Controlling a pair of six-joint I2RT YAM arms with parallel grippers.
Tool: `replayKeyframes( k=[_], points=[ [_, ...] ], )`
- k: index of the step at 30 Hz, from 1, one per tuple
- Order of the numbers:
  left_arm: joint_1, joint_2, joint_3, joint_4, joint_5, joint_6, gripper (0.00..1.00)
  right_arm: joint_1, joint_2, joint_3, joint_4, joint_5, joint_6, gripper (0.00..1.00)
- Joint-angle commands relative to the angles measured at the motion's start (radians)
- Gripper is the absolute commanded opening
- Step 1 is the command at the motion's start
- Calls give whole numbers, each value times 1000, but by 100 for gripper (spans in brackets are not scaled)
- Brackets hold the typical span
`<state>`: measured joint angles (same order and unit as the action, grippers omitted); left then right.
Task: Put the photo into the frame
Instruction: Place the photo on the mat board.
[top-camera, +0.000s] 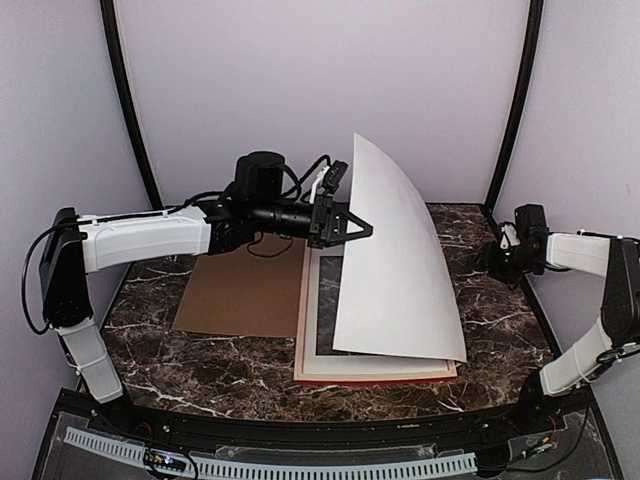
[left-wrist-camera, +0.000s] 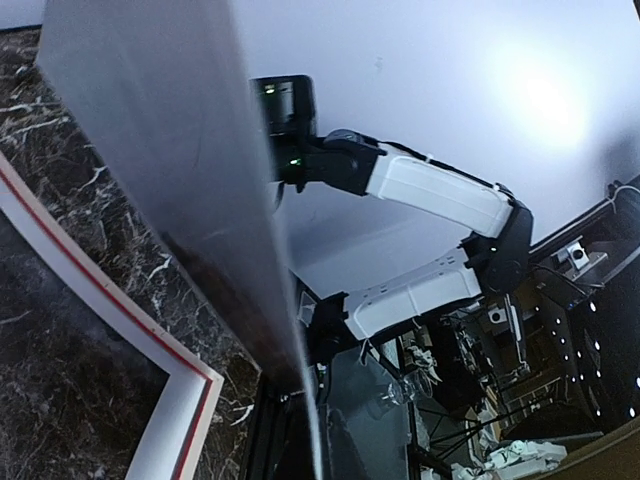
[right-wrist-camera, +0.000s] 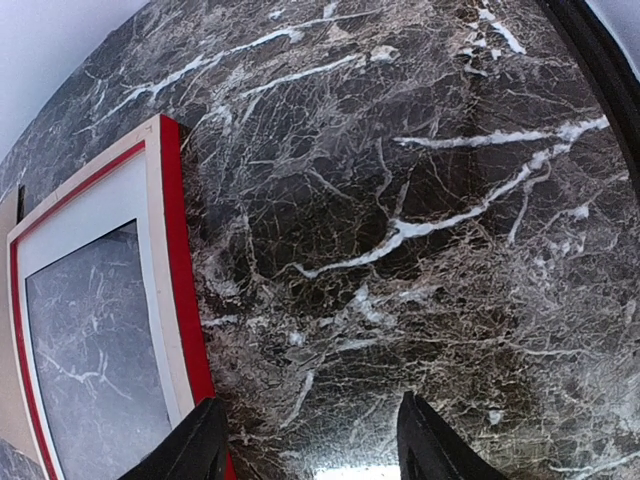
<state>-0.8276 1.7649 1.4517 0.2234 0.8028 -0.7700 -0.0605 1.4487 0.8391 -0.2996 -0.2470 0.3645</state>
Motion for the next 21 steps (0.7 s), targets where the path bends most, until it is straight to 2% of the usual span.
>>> replayKeyframes(
  k=[1,5,7,12,21],
  points=[
    [52,91,-103,108,-67,-49,0,-8,-19,-7,5,-11,-24,59],
    [104,208,-167,184,-79,-134,0,-7,-9,-9,9,-22,-25,59],
    [124,256,-168,187,-78,-127,0,-8,-9,-9,7,-19,-25,59],
    [151,317,-134,60,-92,-58,0,-8,0,-6,7,-16,-26,59],
    [179,325,-80,-147,-137,86,0,-7,31,-15,28,-40,-24,59]
  ],
)
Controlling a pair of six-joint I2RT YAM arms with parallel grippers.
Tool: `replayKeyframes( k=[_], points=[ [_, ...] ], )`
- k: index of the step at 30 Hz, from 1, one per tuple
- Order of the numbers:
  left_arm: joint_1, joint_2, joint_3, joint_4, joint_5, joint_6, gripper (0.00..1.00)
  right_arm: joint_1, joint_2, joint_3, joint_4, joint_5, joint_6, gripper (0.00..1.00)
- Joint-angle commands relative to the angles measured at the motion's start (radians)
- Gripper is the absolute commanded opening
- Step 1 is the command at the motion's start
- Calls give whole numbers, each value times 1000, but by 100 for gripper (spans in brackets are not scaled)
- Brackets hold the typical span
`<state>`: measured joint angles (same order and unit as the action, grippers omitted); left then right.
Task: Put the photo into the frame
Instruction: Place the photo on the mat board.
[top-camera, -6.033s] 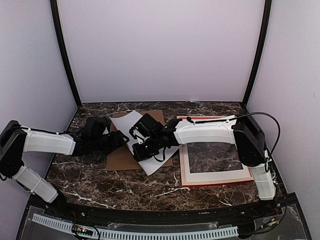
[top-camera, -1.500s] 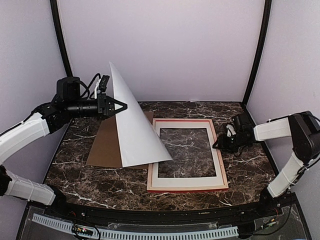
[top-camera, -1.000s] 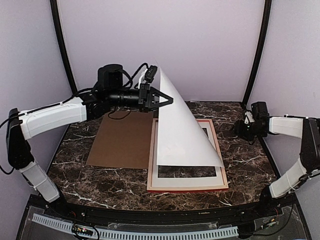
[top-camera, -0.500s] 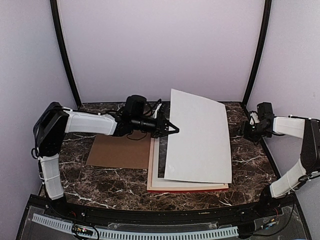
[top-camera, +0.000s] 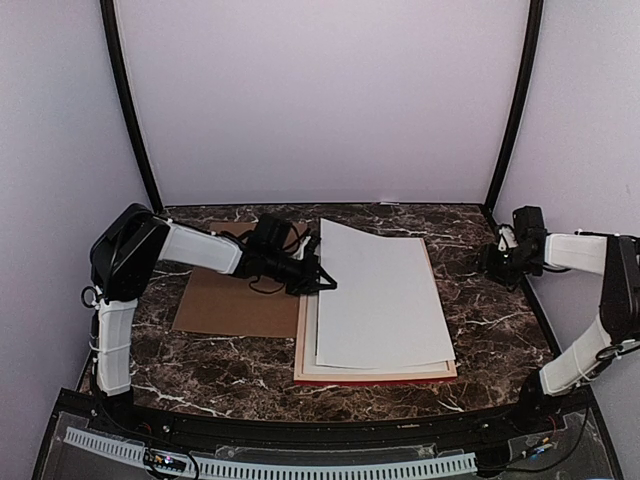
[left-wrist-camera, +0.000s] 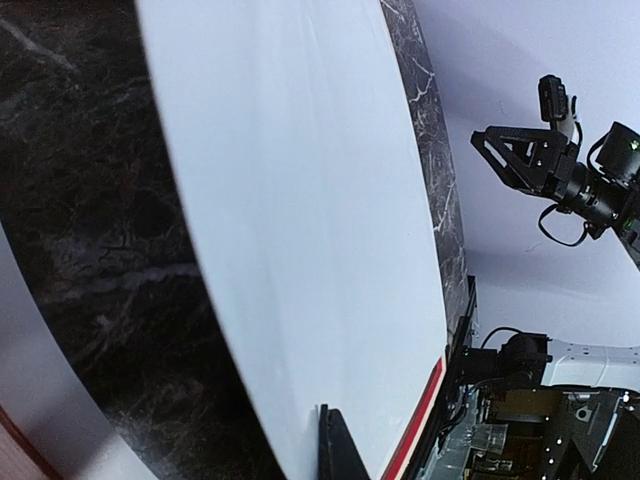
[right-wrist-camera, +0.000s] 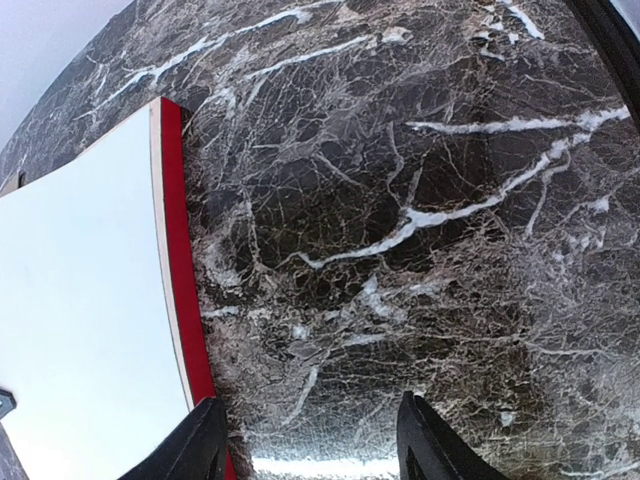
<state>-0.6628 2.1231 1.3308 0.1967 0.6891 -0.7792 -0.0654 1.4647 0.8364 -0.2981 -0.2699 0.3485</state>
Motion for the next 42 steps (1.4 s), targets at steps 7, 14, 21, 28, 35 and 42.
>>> replayKeyframes(
  k=[7,14,21,28,35,42],
  points=[
    [23,-27,68,-186,-47,143,0,-2,30,-20,37,-28,-11,59],
    [23,-23,84,-234,-48,167,0,-2,37,-17,40,-35,-11,59],
    [23,-15,82,-228,-12,156,0,-3,40,-20,47,-43,-11,59],
    [23,-16,79,-234,22,156,0,-2,46,-26,52,-45,-10,59],
    [16,-20,69,-227,22,143,0,-1,49,-32,59,-48,-11,59],
    [9,-23,35,-152,-3,88,0,-2,51,-35,62,-51,-12,60]
  ],
)
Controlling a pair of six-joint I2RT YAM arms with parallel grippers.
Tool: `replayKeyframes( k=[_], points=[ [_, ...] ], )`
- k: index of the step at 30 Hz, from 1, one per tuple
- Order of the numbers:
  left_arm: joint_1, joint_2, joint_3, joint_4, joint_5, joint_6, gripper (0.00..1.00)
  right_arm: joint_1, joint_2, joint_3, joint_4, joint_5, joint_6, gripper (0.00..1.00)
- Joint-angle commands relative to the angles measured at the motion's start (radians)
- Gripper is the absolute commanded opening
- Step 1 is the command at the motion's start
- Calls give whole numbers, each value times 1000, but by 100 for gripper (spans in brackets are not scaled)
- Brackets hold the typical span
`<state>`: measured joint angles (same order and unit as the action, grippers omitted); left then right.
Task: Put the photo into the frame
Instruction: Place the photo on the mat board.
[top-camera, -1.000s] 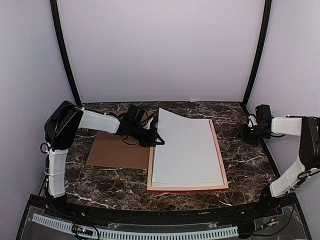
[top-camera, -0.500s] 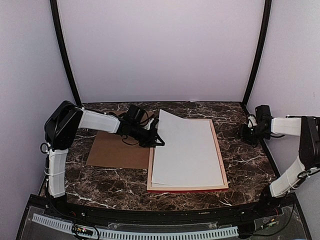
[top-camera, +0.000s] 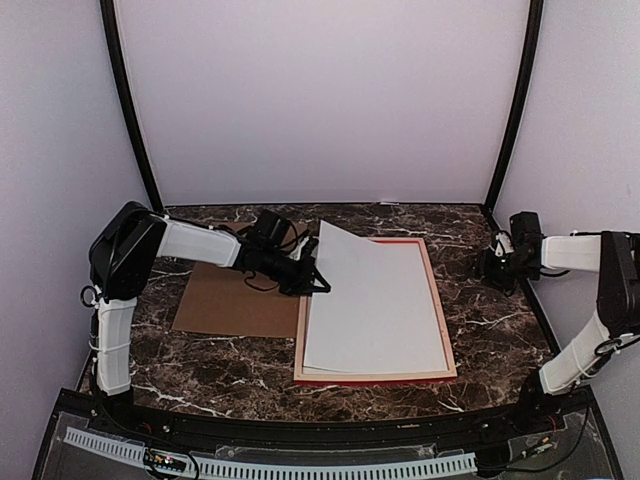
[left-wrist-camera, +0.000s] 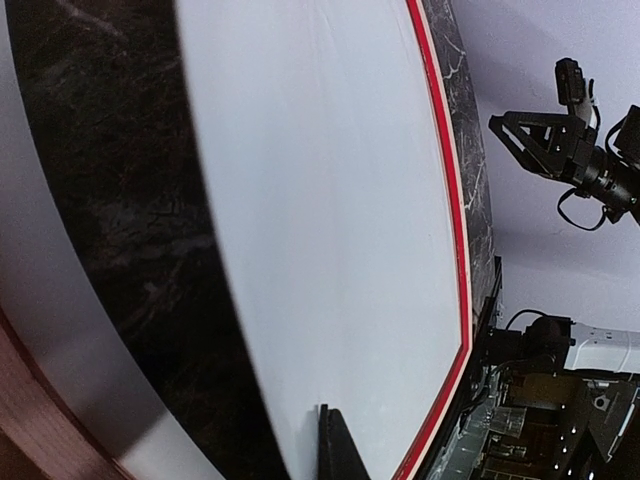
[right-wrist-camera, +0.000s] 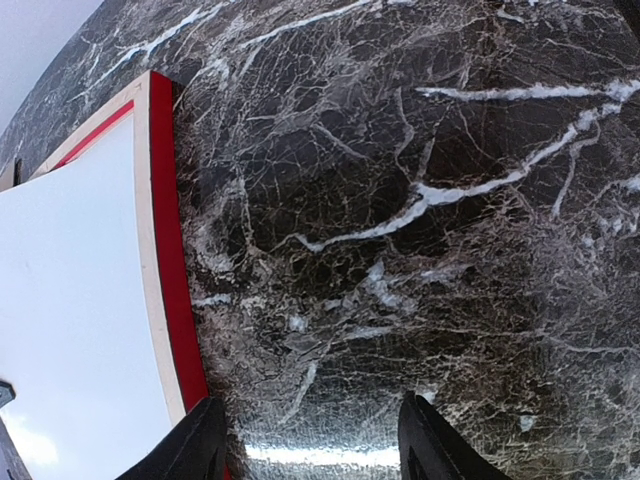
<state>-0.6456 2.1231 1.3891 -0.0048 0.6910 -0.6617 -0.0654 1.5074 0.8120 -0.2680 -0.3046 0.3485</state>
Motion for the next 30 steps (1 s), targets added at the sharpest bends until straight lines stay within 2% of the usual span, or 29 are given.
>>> replayKeyframes(
  k=[1,7,14,23,30],
  points=[
    [-9,-22,-26,53,-9,-31,1,-1,8,-11,33,-16,-12,60],
    [-14,-26,-30,46,-25,-38,14,-1,3,-16,35,-20,-13,60],
    [-20,-50,-27,14,-56,-24,35,2,-11,-20,34,-22,-13,60],
    [-28,-115,-31,-77,-151,27,56,16,-14,-21,36,-23,-8,60],
    [-29,-167,-43,-132,-231,69,62,38,-19,-14,30,-14,-4,60]
  ],
)
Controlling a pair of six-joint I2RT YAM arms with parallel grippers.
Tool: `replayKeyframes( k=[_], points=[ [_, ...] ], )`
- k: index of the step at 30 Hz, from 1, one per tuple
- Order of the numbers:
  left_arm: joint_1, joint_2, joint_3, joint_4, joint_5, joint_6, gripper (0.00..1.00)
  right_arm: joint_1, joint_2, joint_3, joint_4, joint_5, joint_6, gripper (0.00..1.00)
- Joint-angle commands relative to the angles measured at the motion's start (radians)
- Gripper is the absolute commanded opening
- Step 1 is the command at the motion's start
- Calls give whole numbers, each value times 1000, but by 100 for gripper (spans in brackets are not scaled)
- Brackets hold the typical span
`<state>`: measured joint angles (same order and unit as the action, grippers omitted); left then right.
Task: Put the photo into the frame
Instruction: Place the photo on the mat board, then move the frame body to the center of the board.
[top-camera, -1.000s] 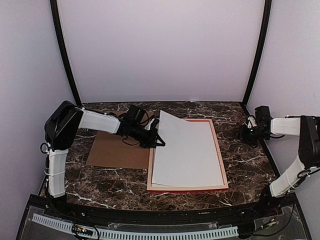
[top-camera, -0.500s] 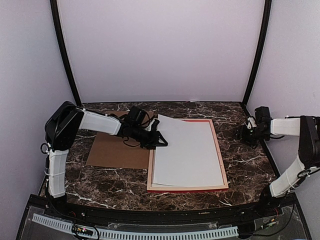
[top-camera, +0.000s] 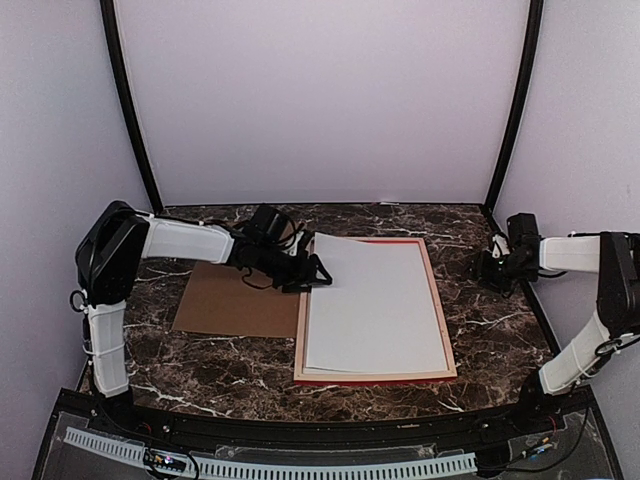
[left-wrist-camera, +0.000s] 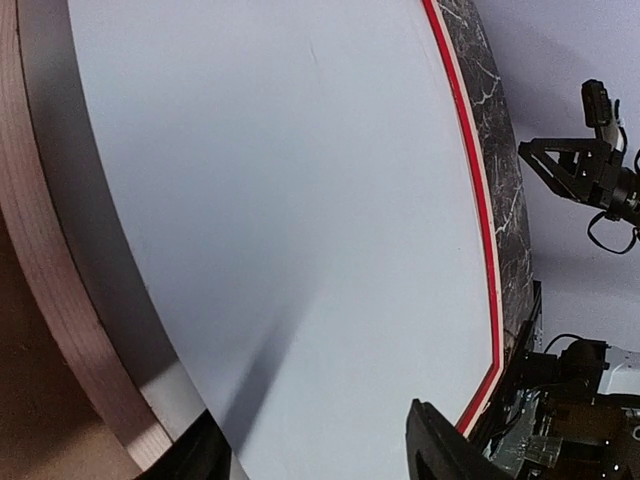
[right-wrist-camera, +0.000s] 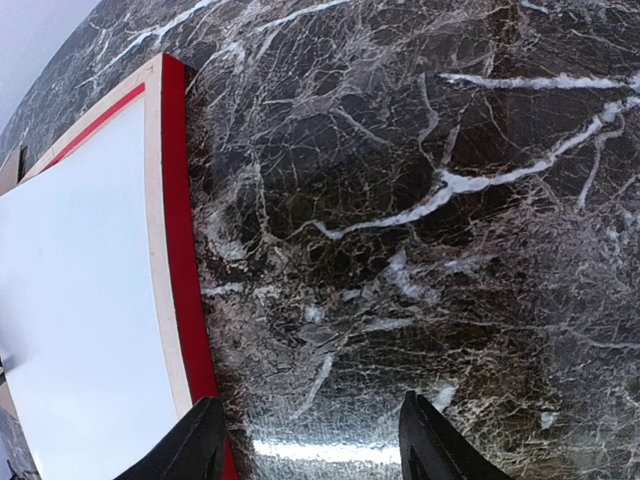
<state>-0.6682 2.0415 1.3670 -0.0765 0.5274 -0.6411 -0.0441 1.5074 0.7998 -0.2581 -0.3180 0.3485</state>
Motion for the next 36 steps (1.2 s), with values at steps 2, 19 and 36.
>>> replayKeyframes(
  k=[2,19,36],
  points=[
    [-7,-109,-28,-86,-105,72,62,30,-25,2,14,5,-4,60],
    [31,-356,-57,-358,-586,298,83,458,-13,192,0,114,92,65],
    [315,-626,-358,-280,-572,293,99,972,556,796,-44,84,131,65]
  ],
)
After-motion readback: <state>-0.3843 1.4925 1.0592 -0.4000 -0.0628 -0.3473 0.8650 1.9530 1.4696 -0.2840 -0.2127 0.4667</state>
